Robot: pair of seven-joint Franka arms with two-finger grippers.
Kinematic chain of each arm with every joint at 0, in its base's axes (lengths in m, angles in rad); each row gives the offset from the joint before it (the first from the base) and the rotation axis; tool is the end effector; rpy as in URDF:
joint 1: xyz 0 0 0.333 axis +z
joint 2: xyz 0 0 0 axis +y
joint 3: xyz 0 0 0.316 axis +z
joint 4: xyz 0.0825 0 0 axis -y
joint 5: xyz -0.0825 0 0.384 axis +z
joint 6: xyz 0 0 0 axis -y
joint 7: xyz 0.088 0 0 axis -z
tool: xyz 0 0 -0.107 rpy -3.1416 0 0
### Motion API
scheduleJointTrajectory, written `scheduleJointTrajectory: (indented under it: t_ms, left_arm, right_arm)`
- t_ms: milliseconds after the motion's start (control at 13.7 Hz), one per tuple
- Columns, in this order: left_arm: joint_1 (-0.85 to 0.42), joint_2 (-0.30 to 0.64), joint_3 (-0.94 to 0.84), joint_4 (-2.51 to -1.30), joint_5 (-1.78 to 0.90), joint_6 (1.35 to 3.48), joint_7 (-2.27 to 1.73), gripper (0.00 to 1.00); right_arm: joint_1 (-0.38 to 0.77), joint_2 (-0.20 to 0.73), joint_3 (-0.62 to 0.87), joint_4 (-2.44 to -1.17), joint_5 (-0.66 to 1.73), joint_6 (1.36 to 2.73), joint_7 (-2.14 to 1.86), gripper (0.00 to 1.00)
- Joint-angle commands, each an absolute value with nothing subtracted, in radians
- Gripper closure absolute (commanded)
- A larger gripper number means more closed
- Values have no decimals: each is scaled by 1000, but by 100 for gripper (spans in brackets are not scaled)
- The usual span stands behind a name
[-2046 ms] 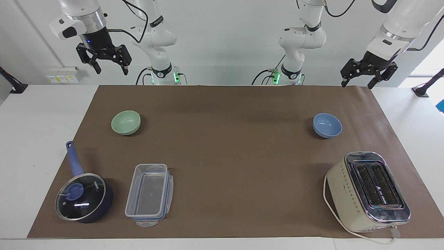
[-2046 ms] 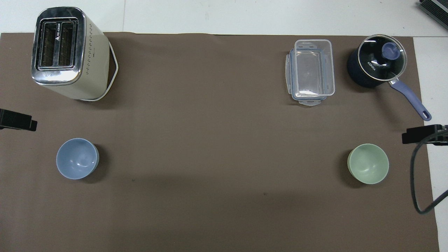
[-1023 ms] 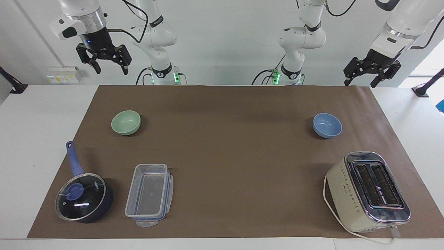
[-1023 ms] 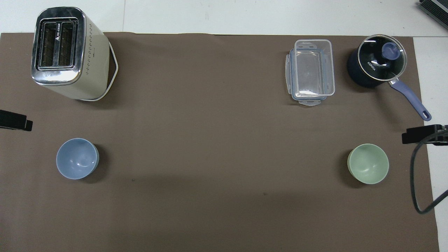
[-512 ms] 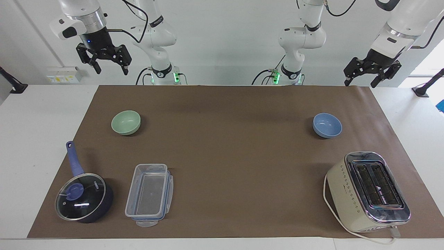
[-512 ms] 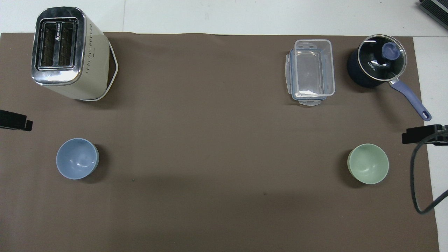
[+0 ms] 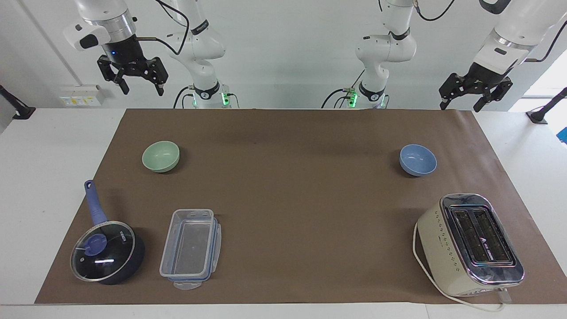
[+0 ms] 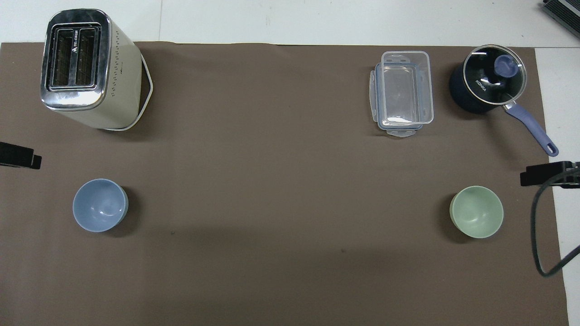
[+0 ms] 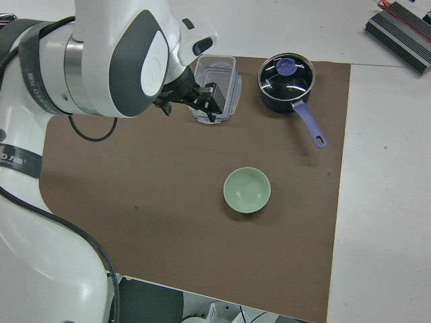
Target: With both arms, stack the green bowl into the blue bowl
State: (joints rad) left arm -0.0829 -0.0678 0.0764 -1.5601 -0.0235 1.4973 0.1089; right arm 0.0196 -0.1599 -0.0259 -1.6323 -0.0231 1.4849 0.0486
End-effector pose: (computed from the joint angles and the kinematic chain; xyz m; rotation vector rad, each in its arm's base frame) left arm 0.5258 -0.0045 0.6596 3.1079 -0.1826 0.0097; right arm 0.4945 -0.0070 0.6720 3.1217 -0.0886 0.0201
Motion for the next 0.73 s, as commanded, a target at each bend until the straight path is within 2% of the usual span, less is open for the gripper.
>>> scheduleJointTrajectory:
  t_ms: [0, 365, 658]
  left_arm:
    - [-74, -81, 74, -1568, -12, 1499, 109, 0]
    - [-43, -100, 75, -1629, -15, 1545, 142, 0]
    - [58, -101, 75, -1750, -80, 1661, 273, 0]
  right_arm:
    - [9, -170, -23, -1644, -18, 1485, 29, 0]
    - [9, -170, -23, -1646, -18, 1485, 29, 0]
    - [9, -170, -23, -1646, -18, 1485, 28, 0]
